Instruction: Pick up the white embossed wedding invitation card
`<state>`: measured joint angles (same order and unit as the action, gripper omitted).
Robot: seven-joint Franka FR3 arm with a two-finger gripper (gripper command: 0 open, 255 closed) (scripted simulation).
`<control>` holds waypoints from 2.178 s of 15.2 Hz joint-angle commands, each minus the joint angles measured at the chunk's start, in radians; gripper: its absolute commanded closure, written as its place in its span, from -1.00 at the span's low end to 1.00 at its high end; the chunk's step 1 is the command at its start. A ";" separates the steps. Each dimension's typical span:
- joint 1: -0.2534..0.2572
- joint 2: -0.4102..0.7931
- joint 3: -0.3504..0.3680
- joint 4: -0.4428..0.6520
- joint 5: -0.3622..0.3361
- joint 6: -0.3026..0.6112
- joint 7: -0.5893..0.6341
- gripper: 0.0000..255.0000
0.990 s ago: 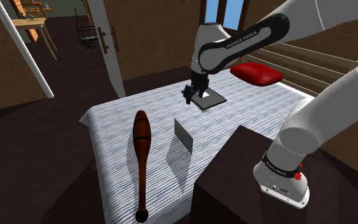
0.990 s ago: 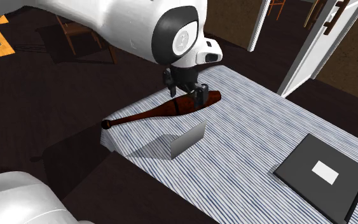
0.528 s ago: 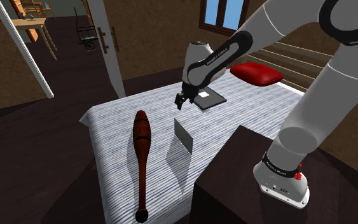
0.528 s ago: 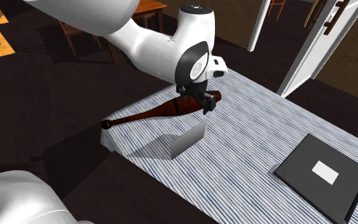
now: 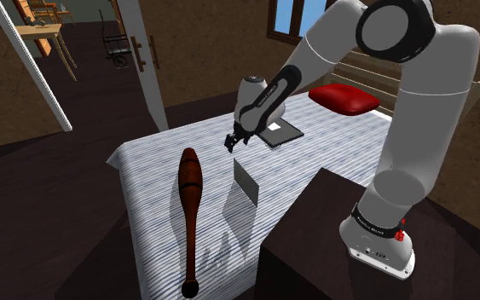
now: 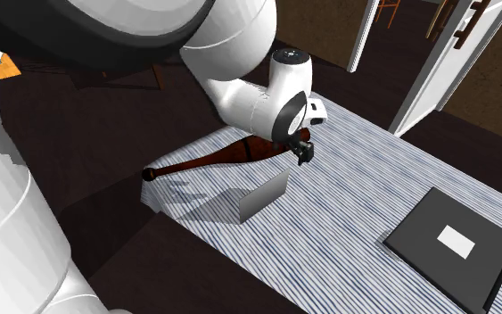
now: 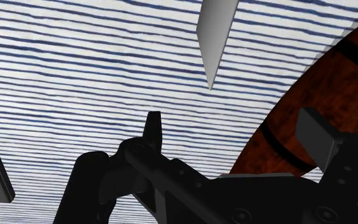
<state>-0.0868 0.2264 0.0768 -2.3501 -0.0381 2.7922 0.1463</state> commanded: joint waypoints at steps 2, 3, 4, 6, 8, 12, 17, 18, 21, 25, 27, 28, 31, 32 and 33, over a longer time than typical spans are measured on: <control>0.016 0.120 -0.021 0.076 -0.031 0.066 0.029 -1.00; 0.017 0.136 -0.024 0.088 -0.033 0.073 0.030 -1.00; 0.019 0.149 -0.026 0.089 -0.035 0.084 0.032 -1.00; 0.023 0.174 -0.030 0.093 -0.038 0.106 0.035 -1.00; 0.026 0.200 -0.035 0.097 -0.042 0.128 0.038 -1.00; 0.030 0.233 -0.040 0.103 -0.046 0.155 0.042 -1.00; 0.031 0.233 -0.040 0.102 -0.046 0.156 0.042 1.00; 0.031 0.233 -0.040 0.102 -0.046 0.156 0.042 1.00; 0.031 0.233 -0.040 0.102 -0.046 0.156 0.042 1.00; 0.025 0.194 -0.034 0.096 -0.041 0.123 0.038 1.00; 0.022 0.169 -0.029 0.092 -0.038 0.101 0.034 1.00; 0.020 0.156 -0.027 0.090 -0.036 0.090 0.033 1.00; 0.015 0.119 -0.021 0.087 -0.030 0.057 0.028 1.00; 0.014 0.107 -0.019 0.086 -0.028 0.045 0.026 1.00; 0.013 0.095 -0.018 0.085 -0.026 0.034 0.025 1.00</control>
<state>-0.0716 0.3354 0.0570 -2.2590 -0.0665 2.8349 0.1739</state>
